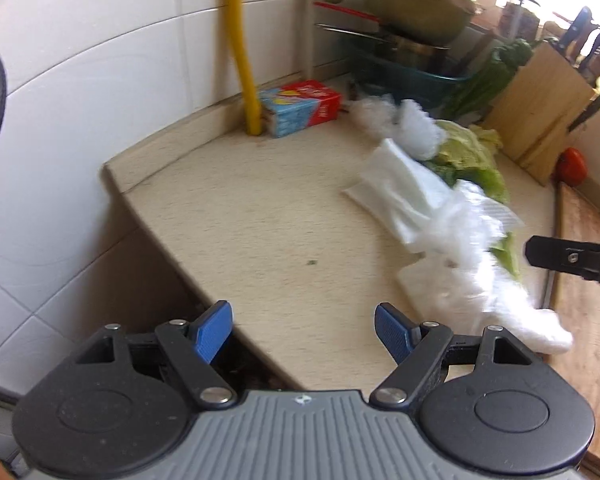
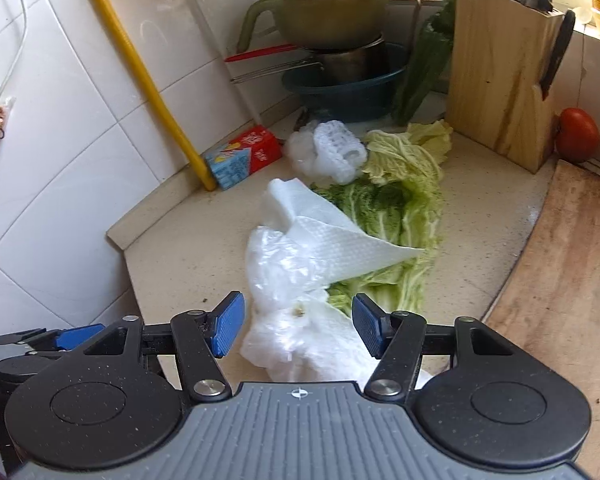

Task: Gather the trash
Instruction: 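Return both tools to the counter above the plastic bag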

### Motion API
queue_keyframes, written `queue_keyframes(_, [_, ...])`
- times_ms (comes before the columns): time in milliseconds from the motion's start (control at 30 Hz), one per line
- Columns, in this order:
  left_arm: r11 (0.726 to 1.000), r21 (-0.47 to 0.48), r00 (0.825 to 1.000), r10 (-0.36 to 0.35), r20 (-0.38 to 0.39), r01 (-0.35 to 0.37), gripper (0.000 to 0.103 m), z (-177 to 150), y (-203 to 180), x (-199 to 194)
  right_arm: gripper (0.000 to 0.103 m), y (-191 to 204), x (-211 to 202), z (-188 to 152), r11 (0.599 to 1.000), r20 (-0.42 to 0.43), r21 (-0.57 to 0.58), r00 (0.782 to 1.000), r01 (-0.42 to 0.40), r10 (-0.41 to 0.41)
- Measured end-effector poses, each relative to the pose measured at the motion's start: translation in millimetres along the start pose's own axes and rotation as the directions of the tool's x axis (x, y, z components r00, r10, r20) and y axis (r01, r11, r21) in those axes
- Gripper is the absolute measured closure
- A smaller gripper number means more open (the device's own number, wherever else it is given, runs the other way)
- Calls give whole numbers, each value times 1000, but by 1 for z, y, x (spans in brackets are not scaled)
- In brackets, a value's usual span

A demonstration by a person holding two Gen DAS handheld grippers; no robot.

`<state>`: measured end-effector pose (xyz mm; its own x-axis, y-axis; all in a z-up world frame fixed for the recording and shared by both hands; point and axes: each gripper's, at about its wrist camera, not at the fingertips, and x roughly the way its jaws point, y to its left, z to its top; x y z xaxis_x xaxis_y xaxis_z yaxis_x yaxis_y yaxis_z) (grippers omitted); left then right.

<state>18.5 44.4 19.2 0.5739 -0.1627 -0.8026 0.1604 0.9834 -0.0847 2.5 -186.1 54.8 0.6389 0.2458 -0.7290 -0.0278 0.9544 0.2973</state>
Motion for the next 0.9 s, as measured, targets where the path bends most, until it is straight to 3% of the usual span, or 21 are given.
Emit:
queue_keyframes(267, [996, 66, 998, -56, -6, 56, 28, 11, -45, 8, 36, -25, -7, -7, 997, -4, -53, 999, 51, -51])
queue_keyframes(433, [976, 172, 991, -132, -8, 131, 27, 18, -71, 18, 36, -39, -7, -9, 997, 1, -19, 997, 78, -78])
queue_keyframes(600, [957, 211, 980, -191, -61, 200, 27, 30, -93, 47, 36, -47, -5, -12, 993, -15, 37, 994, 108, -108])
queue_keyframes(667, [952, 237, 981, -179, -76, 192, 34, 29, -99, 57, 36, -46, -4, -13, 990, -12, 42, 991, 135, -135])
queue_keyframes(700, [951, 240, 980, -177, -89, 193, 58, 28, -99, 61, 36, -46, -4, -13, 989, -12, 48, 990, 138, -138])
queue_keyframes(733, [951, 229, 975, -184, -121, 208, 64, 28, -97, 67, 36, -47, -3, -13, 989, -15, 53, 990, 139, -139])
queue_keyframes(833, [956, 150, 962, -230, -144, 251, 65, 29, -76, 68, 36, -46, 1, -12, 989, -33, 49, 990, 136, -135])
queue_keyframes(900, [962, 112, 964, -233, -128, 248, 65, 30, -62, 60, 36, -42, 5, -12, 992, -45, 28, 991, 124, -122])
